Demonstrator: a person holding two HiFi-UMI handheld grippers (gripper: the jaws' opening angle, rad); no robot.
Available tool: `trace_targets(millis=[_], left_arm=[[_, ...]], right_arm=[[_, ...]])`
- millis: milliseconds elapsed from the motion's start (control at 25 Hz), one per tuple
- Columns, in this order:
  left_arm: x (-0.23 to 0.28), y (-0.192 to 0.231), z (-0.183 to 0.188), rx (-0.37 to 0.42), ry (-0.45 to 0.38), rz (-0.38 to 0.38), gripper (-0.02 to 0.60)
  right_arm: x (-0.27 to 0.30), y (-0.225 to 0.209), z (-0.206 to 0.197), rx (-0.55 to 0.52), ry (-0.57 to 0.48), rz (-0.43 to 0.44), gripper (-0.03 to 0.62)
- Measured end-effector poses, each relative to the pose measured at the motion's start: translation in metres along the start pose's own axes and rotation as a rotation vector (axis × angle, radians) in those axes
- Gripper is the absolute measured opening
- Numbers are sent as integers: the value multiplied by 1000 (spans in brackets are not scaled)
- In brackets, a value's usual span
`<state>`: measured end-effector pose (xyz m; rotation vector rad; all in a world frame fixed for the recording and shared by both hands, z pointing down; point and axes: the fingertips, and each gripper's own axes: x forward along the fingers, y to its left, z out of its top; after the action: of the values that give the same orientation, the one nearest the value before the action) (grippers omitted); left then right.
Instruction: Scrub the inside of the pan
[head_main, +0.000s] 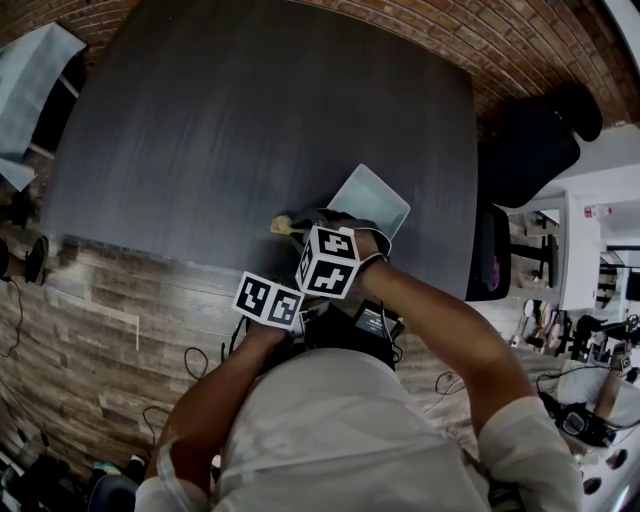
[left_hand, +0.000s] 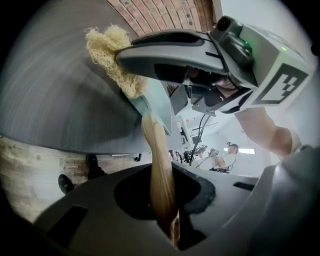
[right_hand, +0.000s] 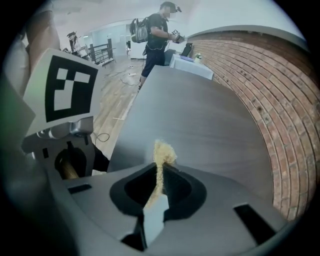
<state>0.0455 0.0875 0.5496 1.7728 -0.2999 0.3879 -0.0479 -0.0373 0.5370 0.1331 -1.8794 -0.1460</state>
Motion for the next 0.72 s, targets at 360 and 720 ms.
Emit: trace_targets(millis=[360,720], left_arm=[[2,-2,-2,-5,-24,0,74],[-8,6,6,-25,-78,10,74]], right_arm=[[-10,-37,35,28,-106,-112,41],[-47,-62,44,173,-225,-192,41]])
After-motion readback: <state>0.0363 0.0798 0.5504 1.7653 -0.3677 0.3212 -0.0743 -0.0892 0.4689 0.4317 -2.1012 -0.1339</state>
